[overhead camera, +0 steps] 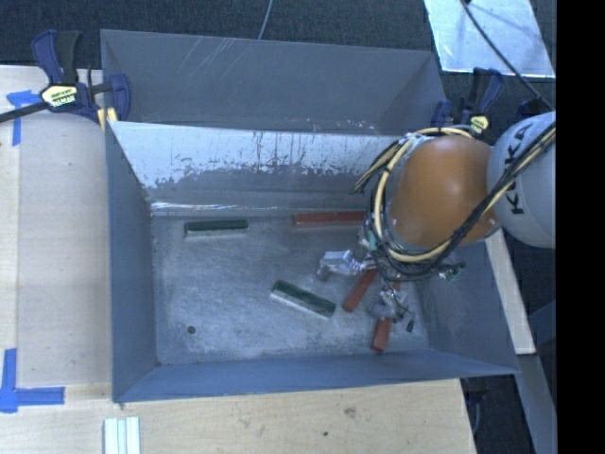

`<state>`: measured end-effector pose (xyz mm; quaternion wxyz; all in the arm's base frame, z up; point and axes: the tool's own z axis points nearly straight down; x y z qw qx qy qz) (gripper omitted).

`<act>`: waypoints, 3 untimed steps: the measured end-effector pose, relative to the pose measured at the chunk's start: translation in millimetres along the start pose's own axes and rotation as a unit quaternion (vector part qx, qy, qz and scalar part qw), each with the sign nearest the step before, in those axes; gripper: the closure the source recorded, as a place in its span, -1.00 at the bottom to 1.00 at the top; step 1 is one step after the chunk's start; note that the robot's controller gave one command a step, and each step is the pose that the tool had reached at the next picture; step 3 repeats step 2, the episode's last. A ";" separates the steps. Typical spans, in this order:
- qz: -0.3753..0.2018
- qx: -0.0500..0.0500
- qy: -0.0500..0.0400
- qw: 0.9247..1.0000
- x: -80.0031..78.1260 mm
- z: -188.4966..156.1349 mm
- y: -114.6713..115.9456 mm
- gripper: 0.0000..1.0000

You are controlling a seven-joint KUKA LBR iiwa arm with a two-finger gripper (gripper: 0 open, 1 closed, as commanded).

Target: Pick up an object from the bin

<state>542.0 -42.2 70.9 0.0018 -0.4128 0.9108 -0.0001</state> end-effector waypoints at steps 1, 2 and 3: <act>0.000 0.000 0.000 1.000 -0.2 -0.1 0.1 1.00; 0.000 0.000 0.000 1.000 -0.2 -0.1 0.1 1.00; 0.000 0.000 0.000 1.000 -0.2 -0.1 0.1 1.00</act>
Offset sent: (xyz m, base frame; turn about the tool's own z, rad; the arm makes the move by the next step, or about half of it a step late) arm 0.0000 0.0000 0.0000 0.0000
